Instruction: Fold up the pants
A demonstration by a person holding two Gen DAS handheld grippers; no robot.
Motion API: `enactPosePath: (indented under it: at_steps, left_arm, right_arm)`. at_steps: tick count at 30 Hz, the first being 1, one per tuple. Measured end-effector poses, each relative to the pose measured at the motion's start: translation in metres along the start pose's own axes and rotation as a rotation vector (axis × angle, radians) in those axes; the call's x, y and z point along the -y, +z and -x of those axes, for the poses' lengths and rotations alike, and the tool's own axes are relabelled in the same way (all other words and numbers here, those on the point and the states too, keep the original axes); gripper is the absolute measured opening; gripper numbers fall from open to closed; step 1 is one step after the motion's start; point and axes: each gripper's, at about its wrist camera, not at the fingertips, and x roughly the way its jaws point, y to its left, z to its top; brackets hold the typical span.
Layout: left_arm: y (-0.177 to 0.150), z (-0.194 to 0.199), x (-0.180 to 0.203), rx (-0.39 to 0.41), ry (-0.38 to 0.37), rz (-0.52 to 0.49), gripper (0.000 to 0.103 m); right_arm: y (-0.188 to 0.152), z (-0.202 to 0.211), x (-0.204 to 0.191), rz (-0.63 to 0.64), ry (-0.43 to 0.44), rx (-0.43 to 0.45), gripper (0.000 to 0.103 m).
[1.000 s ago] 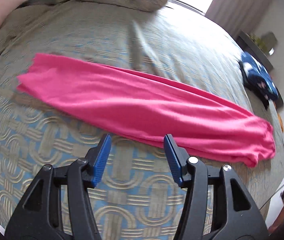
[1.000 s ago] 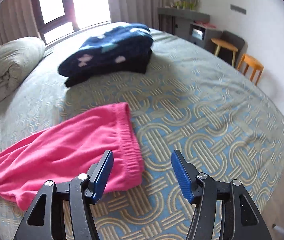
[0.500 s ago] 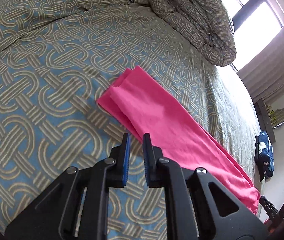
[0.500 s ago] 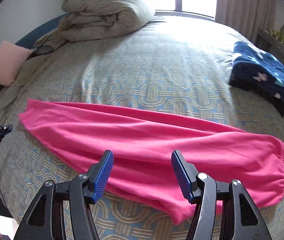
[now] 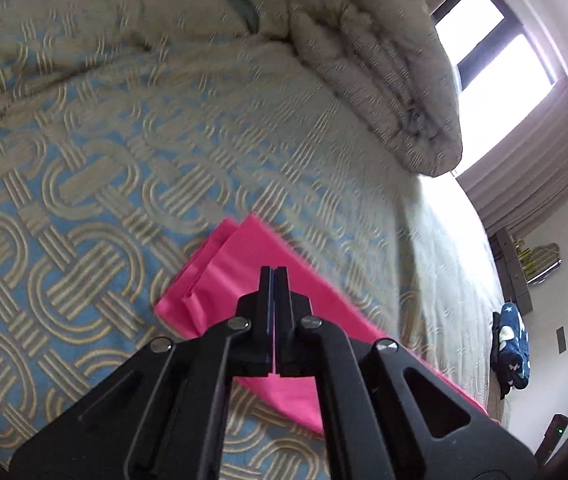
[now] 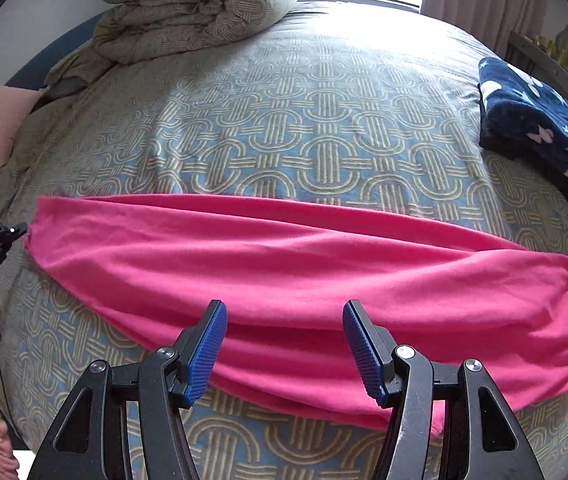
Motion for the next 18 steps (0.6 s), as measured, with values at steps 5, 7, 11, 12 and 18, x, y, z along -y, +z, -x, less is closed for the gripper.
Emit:
enactPosePath:
  at_steps: [5, 7, 11, 12, 18]
  left_arm:
    - [0.017, 0.012, -0.022, 0.032, 0.101, -0.003, 0.000]
    - [0.015, -0.006, -0.036, -0.081, 0.051, 0.038, 0.000]
    - [-0.001, -0.035, -0.026, -0.183, 0.095, -0.066, 0.043]
    - [-0.004, -0.042, -0.022, -0.200, 0.107, -0.087, 0.060]
    - [-0.012, -0.068, -0.009, -0.231, 0.192, -0.133, 0.008]
  right_arm:
    - [-0.001, -0.004, 0.005, -0.012, 0.003, -0.002, 0.061]
    - [-0.004, -0.006, 0.009, -0.026, 0.019, -0.005, 0.061]
    - [-0.010, -0.012, 0.015, -0.052, 0.022, -0.025, 0.061]
    - [-0.010, -0.012, 0.016, -0.058, 0.025, -0.030, 0.061]
    - [-0.010, -0.005, 0.020, -0.062, 0.013, -0.011, 0.061]
